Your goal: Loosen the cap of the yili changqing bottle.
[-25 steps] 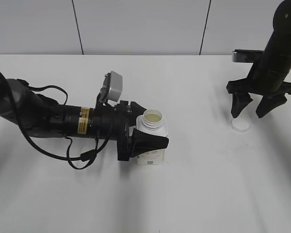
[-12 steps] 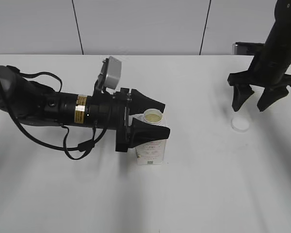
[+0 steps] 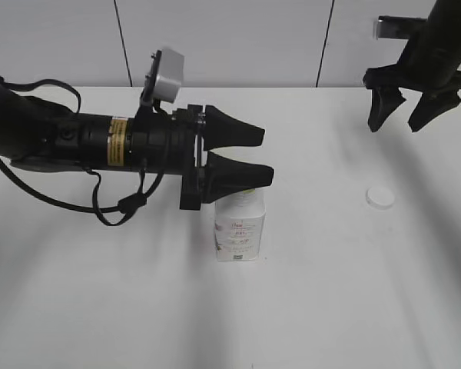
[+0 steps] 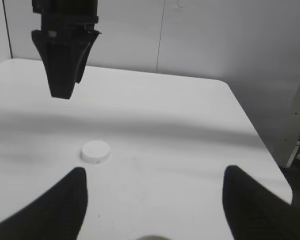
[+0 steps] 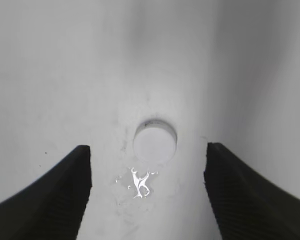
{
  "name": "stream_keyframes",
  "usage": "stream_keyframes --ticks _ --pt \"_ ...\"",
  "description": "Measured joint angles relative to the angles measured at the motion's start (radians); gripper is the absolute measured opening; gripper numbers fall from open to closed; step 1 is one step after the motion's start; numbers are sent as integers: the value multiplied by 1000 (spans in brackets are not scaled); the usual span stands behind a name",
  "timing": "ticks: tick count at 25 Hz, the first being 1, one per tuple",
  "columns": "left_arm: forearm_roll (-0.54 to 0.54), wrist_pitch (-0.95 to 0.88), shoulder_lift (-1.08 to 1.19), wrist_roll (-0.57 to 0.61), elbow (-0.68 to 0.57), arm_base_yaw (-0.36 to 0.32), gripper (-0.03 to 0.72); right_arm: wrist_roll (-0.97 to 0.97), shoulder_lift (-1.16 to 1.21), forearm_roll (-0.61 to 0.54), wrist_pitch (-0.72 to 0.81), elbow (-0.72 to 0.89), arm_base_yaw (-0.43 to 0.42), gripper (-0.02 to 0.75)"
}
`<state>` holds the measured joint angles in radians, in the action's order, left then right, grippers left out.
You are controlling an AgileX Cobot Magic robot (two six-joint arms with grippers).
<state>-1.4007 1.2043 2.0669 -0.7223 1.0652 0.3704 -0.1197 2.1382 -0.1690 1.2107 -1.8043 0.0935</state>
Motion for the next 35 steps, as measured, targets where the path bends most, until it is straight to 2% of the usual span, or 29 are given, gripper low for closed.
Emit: stream_keyframes --ticks 8,13,16,22,25,29,32,35 --pt "16 -9 -113 -96 -1 -10 510 9 0 -12 2 -73 0 557" --pt "61 -226 -222 -149 -1 -55 510 12 0 -26 4 -83 0 557" --pt "101 -472 -302 -154 -1 -79 510 12 0 -38 4 -83 0 557" --pt "171 -1172 -403 -156 -1 -86 510 12 0 -82 5 -83 0 557" --pt "209 -1424 -410 -156 -1 -90 510 12 0 -93 5 -83 0 557" --pt "346 -1591 -410 -156 -1 -90 510 13 -9 -95 5 -83 0 556" --pt "502 -1633 -412 -142 -1 -90 510 12 -28 -95 6 -83 0 554" --pt "689 -1655 -415 -75 7 -90 510 12 -43 -94 6 -83 0 554"
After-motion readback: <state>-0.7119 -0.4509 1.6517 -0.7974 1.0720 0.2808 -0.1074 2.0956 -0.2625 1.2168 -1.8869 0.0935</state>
